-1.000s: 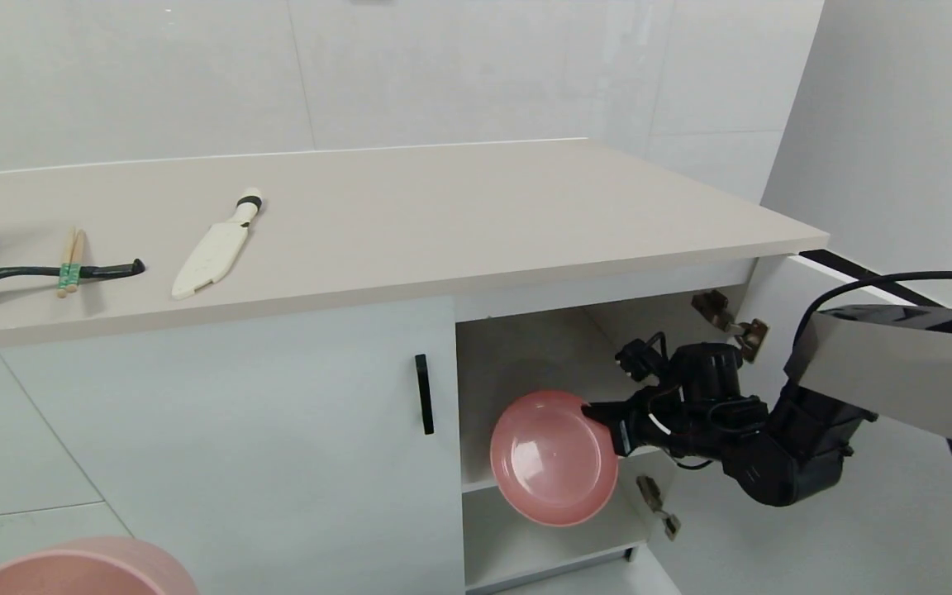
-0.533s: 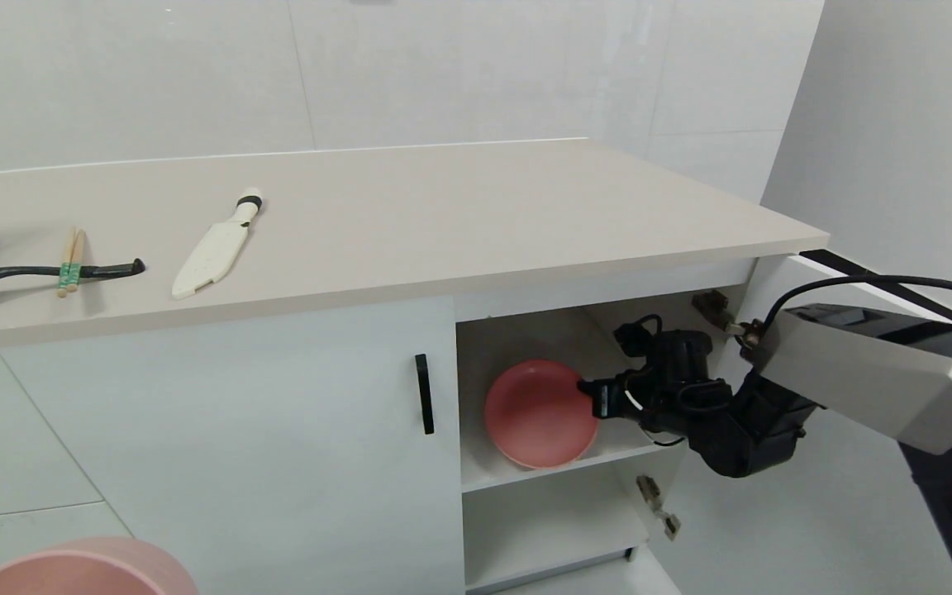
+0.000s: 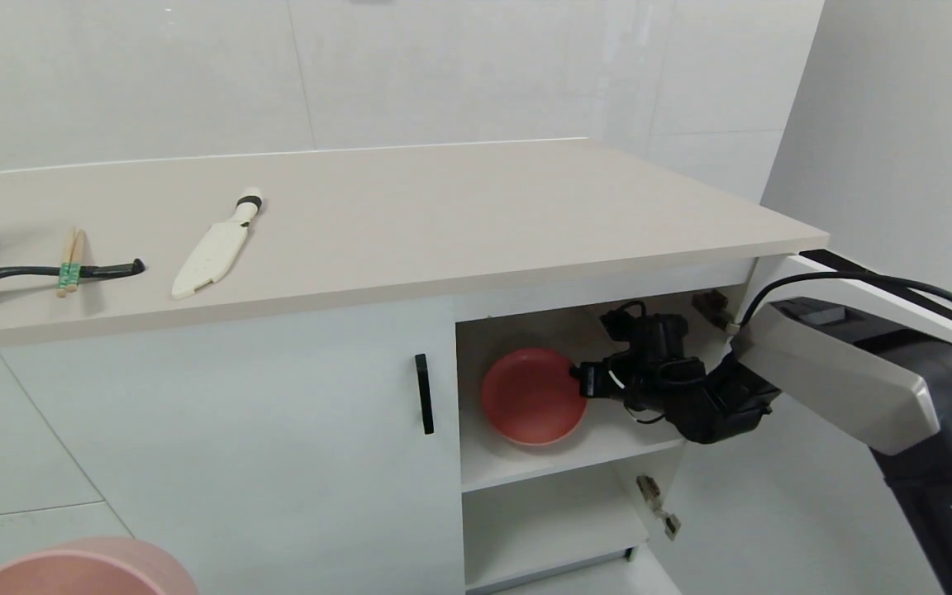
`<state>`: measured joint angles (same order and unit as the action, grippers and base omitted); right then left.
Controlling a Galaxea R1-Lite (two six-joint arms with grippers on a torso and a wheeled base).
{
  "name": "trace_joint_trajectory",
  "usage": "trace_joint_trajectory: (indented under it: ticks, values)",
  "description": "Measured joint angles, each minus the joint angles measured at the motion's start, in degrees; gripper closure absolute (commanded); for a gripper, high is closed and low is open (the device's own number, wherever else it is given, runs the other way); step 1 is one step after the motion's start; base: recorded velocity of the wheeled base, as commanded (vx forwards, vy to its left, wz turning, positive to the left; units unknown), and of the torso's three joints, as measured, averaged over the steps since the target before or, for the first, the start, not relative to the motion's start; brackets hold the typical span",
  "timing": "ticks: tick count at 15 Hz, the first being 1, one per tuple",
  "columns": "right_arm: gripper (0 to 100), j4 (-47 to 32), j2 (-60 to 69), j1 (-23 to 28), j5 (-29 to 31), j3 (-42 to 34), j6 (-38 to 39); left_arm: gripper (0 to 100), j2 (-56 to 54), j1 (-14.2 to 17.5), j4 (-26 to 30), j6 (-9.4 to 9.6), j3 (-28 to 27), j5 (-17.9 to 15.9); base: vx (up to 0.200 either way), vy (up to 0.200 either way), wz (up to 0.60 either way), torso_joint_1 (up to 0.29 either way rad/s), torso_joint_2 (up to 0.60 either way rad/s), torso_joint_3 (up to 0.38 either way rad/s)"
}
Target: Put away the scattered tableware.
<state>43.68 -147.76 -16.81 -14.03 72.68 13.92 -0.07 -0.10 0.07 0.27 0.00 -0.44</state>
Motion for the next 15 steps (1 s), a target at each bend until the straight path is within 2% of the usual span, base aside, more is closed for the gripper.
trace_joint_trajectory:
  ticks: [1, 6, 9, 11, 15]
  values:
    - [0, -0.93, -0.74, 0.06, 0.16, 1.96, 1.16, 100, 0.00, 0.00, 0.00, 0.00, 0.00, 0.00, 0.000, 0.000, 0.00, 0.000, 0.00, 0.000]
    - [0, -1.74, -2.24, 0.09, 0.11, 4.35, 1.45, 100, 0.00, 0.00, 0.02, -0.09, 0.00, 0.00, 0.000, 0.000, 0.00, 0.000, 0.00, 0.000]
    - [0, 4.96, -1.88, -1.76, -0.04, 0.44, 1.45, 100, 0.00, 0.00, 0.00, -0.16, 0.00, 0.00, 0.000, 0.000, 0.00, 0.000, 0.00, 0.000]
    - [0, 10.44, 0.71, -4.29, -0.15, -7.72, 1.45, 100, 0.00, 0.00, 0.00, -0.13, 0.00, 0.00, 0.000, 0.000, 0.00, 0.000, 0.00, 0.000]
    - [0, 18.81, 12.29, -10.80, -0.33, -31.06, 1.35, 100, 0.00, 0.00, -0.05, -0.16, 0.00, 0.00, 0.000, 0.000, 0.00, 0.000, 0.00, 0.000]
